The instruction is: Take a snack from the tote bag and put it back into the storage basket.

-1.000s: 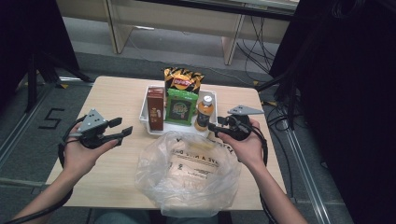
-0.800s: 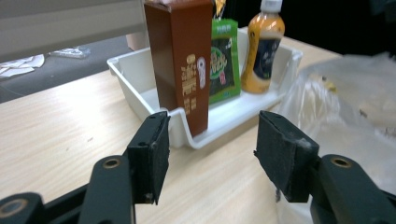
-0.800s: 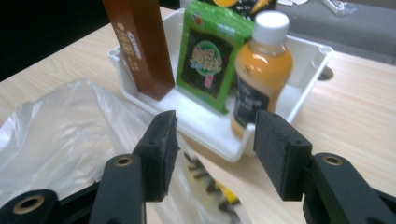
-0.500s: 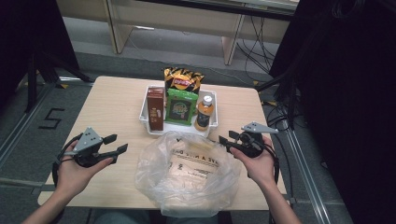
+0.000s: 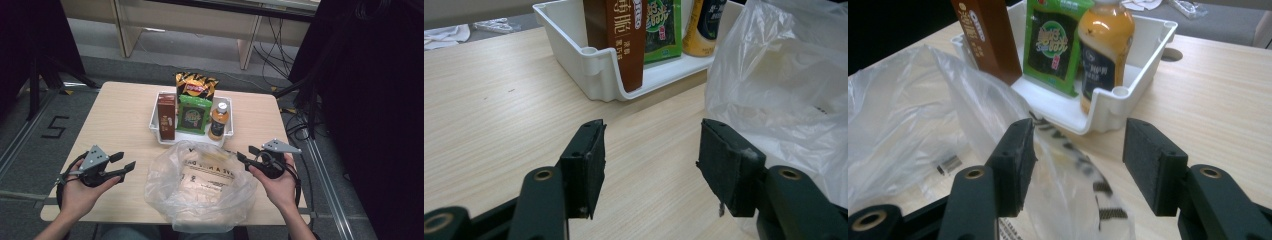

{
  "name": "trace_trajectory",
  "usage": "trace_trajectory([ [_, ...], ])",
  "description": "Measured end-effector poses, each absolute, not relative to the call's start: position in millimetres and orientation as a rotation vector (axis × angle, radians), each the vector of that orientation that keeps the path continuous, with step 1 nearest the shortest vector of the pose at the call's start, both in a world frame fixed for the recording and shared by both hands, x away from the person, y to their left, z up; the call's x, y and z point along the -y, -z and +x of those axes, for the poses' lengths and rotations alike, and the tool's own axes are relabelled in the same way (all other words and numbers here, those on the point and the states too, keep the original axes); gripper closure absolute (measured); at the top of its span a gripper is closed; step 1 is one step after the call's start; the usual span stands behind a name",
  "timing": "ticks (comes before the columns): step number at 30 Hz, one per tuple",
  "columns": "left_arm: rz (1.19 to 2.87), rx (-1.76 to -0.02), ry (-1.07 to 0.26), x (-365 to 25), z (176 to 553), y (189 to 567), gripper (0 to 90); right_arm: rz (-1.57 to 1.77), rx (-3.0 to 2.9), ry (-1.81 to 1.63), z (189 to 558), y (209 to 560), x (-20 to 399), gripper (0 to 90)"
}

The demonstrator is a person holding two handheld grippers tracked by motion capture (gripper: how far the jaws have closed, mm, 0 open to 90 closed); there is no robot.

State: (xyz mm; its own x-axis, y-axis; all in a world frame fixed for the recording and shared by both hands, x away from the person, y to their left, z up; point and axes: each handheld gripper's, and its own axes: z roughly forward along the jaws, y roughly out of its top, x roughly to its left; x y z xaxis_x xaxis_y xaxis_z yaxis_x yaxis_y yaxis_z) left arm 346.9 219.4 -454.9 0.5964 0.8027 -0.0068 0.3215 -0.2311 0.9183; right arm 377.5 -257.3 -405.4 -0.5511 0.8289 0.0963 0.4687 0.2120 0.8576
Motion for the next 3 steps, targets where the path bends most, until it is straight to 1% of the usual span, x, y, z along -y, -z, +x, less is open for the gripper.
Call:
trace_trajectory([
  [3, 1.796, -0.924, -0.585, -220.0, 346.3, 454.8, 43.6, 1.221, -2.099, -1.282, 375.8, 408.8, 257.0, 46.7],
])
